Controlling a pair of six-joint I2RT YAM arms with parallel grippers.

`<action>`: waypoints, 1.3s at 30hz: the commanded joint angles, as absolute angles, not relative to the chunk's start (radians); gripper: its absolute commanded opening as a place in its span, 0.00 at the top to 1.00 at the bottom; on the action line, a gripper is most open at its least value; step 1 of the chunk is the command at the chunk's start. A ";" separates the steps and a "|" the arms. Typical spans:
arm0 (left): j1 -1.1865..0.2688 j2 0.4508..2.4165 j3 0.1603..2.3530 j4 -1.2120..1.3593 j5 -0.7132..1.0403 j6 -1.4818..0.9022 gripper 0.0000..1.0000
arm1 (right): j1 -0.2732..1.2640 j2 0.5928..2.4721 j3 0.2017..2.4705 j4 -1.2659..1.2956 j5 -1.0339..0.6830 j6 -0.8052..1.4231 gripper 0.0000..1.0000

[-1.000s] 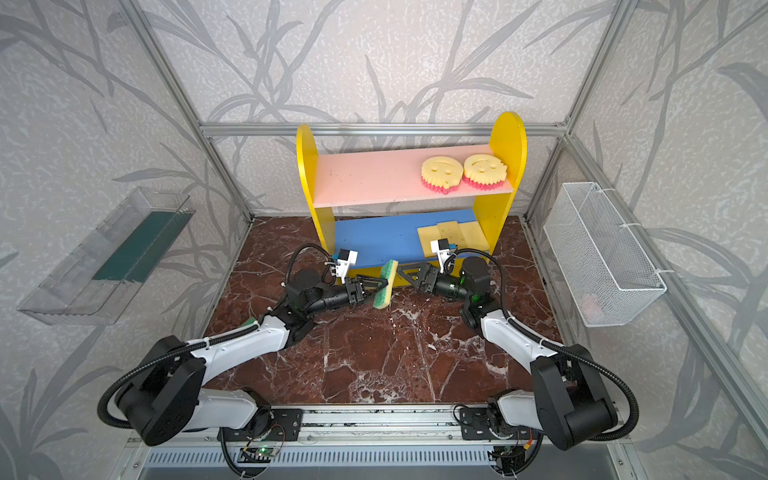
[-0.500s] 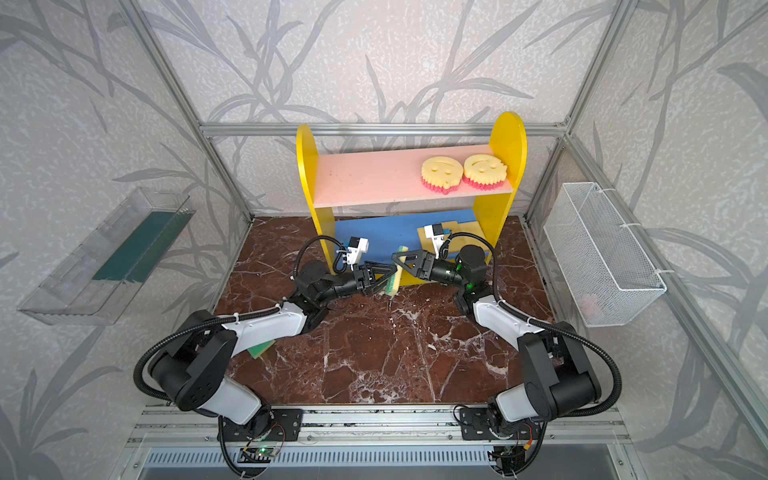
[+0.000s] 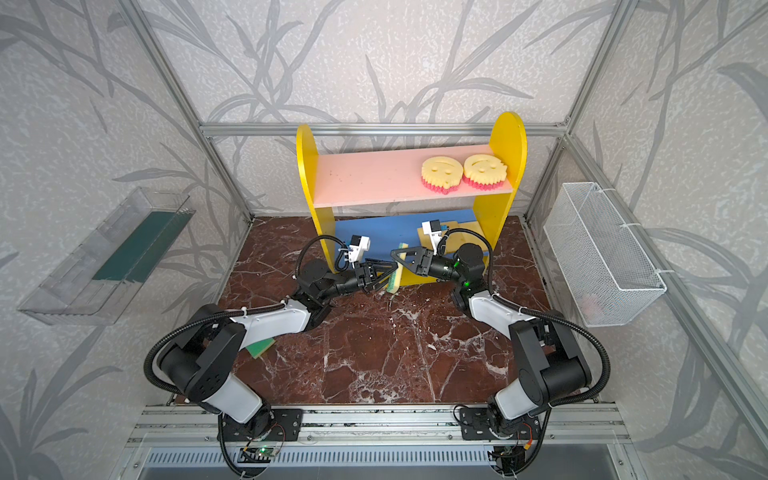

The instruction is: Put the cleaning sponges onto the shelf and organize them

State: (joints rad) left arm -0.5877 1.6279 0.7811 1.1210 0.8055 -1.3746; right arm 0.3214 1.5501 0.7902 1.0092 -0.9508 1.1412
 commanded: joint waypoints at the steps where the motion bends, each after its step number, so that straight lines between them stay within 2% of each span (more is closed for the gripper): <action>1: -0.588 1.634 0.796 1.233 0.846 -1.427 0.40 | 0.316 1.559 0.811 1.050 -0.929 1.133 0.24; 3: -0.587 1.632 0.792 1.233 0.844 -1.425 0.37 | 0.316 1.545 0.806 1.028 -0.918 1.115 0.26; 6: -0.587 1.620 0.783 1.229 0.840 -1.417 0.24 | 0.316 1.510 0.793 0.972 -0.894 1.069 0.28; 8: -0.587 1.607 0.775 1.203 0.836 -1.400 0.06 | 0.316 1.479 0.787 0.916 -0.876 1.029 0.28; 9: -0.587 1.601 0.771 1.188 0.832 -1.389 0.01 | 0.316 1.467 0.784 0.888 -0.869 1.012 0.28; 15: -0.578 1.553 0.728 1.097 0.811 -1.325 0.01 | 0.316 1.361 0.758 0.734 -0.825 0.924 0.28; 17: -0.576 1.525 0.706 1.024 0.799 -1.279 0.01 | 0.316 1.303 0.754 0.605 -0.810 0.868 0.28; 21: -0.582 1.395 0.689 0.577 0.675 -1.011 0.01 | 0.316 1.159 0.735 0.308 -0.716 0.709 0.28; 24: -0.606 1.258 0.703 0.210 0.486 -0.809 0.01 | 0.316 1.024 0.711 0.055 -0.547 0.575 0.27; 26: -0.615 1.187 0.703 0.069 0.379 -0.739 0.01 | 0.318 0.938 0.702 -0.112 -0.407 0.484 0.27; 31: -0.617 1.095 0.636 0.006 0.290 -0.706 0.01 | 0.318 0.817 0.666 -0.368 -0.124 0.406 0.27; 35: -0.617 1.068 0.584 0.002 0.251 -0.700 0.01 | 0.318 0.794 0.601 -0.367 0.020 0.456 0.27; 39: -0.618 1.044 0.559 0.000 0.234 -0.688 0.01 | 0.317 0.868 0.589 -0.330 0.100 0.466 0.27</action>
